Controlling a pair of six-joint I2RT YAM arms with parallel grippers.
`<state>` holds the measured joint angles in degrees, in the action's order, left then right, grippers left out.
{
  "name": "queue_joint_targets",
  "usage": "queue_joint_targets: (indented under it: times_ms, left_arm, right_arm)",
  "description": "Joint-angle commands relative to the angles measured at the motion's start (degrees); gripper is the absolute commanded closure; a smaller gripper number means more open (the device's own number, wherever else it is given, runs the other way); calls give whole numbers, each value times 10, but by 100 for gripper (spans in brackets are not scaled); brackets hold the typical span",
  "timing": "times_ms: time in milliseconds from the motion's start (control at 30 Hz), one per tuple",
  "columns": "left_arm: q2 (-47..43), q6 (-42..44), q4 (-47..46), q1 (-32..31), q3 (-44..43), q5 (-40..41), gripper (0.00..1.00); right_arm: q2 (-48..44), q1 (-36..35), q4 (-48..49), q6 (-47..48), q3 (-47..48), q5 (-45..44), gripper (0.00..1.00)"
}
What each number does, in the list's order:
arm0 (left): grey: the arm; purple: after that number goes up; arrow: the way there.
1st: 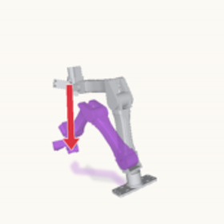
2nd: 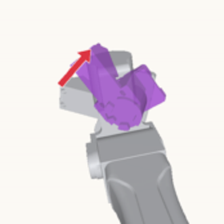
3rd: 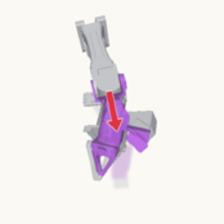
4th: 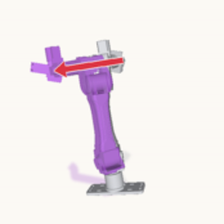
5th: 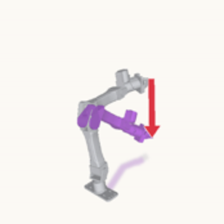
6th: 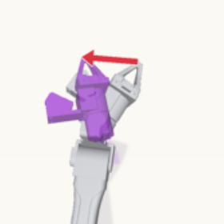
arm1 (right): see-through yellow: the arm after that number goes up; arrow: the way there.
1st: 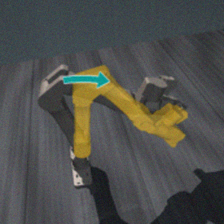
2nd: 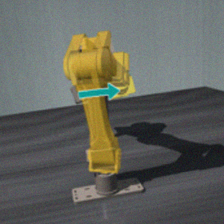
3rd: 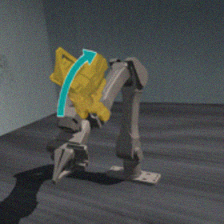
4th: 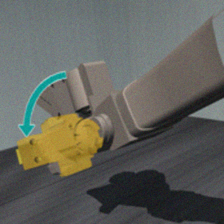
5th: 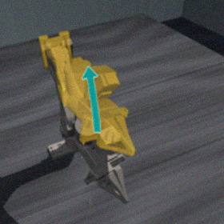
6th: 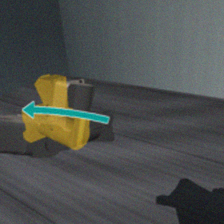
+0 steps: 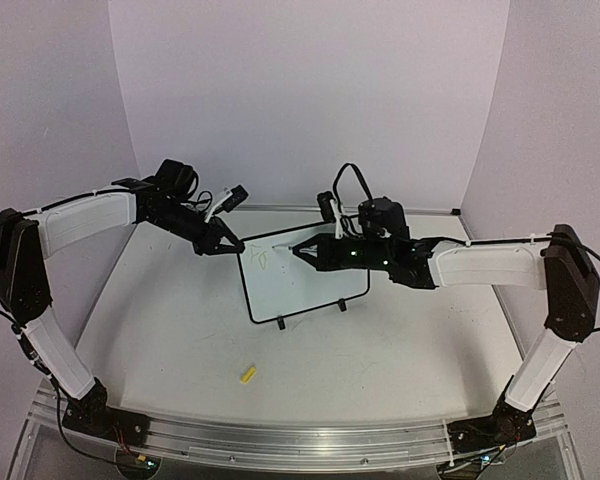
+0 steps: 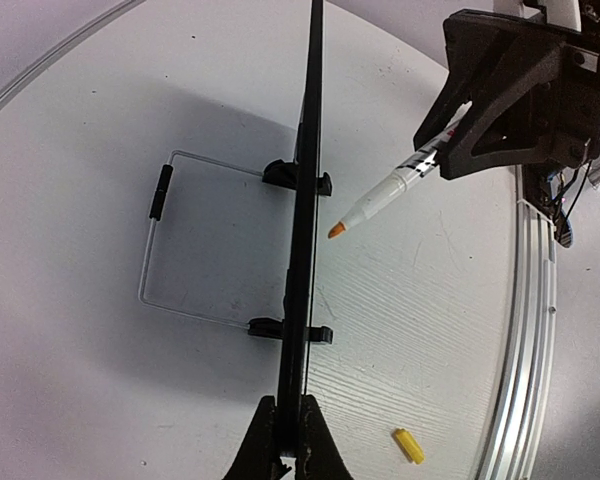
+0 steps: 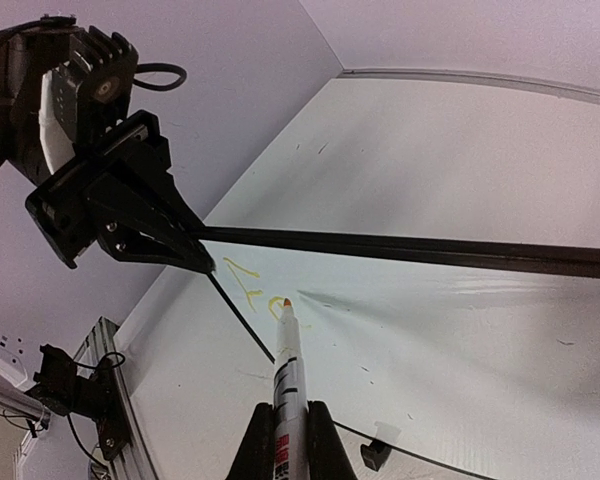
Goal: Write a sentence on the whiteboard
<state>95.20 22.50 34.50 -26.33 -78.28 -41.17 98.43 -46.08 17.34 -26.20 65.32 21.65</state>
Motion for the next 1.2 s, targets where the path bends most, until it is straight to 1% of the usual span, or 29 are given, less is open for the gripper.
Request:
queue_joint_targets:
  times_ms: [0, 633, 867, 1167]
  left_arm:
    - [1, 12, 43, -13, 7, 22, 100]
    - [4, 12, 43, -14, 7, 23, 100]
    - [4, 12, 43, -14, 7, 23, 100]
    - [4, 12, 42, -15, 6, 23, 100]
  right_arm:
    - [-4, 1, 16, -1, 15, 3, 100]
    - [25, 1, 16, -9, 24, -18, 100]
    - [17, 1, 15, -14, 7, -39, 100]
    - [20, 1, 12, -22, -19, -36, 100]
